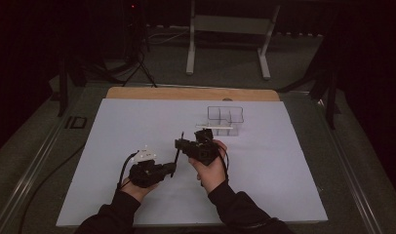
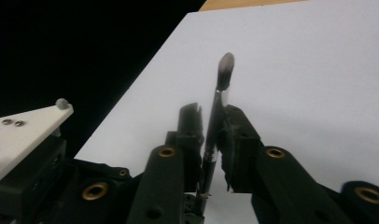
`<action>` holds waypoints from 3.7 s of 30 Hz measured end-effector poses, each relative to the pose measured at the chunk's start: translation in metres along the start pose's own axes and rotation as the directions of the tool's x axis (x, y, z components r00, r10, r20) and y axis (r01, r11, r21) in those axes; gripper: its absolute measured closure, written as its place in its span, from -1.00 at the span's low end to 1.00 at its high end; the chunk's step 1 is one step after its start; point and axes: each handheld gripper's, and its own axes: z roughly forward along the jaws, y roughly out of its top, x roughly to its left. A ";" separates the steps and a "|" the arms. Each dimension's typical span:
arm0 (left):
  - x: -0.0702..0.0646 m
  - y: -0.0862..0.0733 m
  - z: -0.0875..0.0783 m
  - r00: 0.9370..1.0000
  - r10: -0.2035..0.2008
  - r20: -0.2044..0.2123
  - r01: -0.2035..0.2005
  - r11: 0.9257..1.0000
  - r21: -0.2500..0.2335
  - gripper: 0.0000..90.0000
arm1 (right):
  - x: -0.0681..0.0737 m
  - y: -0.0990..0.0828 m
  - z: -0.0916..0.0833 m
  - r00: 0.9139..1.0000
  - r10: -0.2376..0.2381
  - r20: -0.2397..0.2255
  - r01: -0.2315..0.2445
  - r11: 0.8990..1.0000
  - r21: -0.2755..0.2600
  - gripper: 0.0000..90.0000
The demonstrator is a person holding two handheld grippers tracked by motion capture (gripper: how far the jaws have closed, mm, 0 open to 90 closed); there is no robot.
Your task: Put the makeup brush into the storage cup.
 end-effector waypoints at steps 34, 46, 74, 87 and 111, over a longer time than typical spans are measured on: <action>-0.011 0.007 -0.007 0.997 0.052 -0.058 -0.054 0.998 -0.024 -0.16 | 0.002 0.011 -0.017 0.975 -0.201 -0.095 0.199 0.980 -0.030 0.87; -0.010 0.008 -0.007 0.998 0.030 -0.052 -0.032 0.999 -0.025 -0.52 | -0.009 0.019 -0.037 0.949 -0.298 -0.106 0.296 0.955 -0.036 0.87; -0.006 0.006 -0.008 1.000 0.016 0.005 -0.016 1.000 -0.023 -0.93 | -0.032 0.040 -0.098 0.915 -0.403 0.000 0.401 0.910 -0.102 0.87; -0.005 0.004 -0.008 0.999 0.053 0.005 -0.053 0.998 -0.025 -0.96 | -0.034 0.070 -0.124 0.882 -0.463 0.086 0.471 0.864 -0.178 0.87; -0.003 0.002 -0.009 0.998 0.059 0.007 -0.059 0.998 -0.038 -0.96 | -0.060 0.125 -0.123 0.841 -0.493 0.223 0.539 0.800 -0.264 0.87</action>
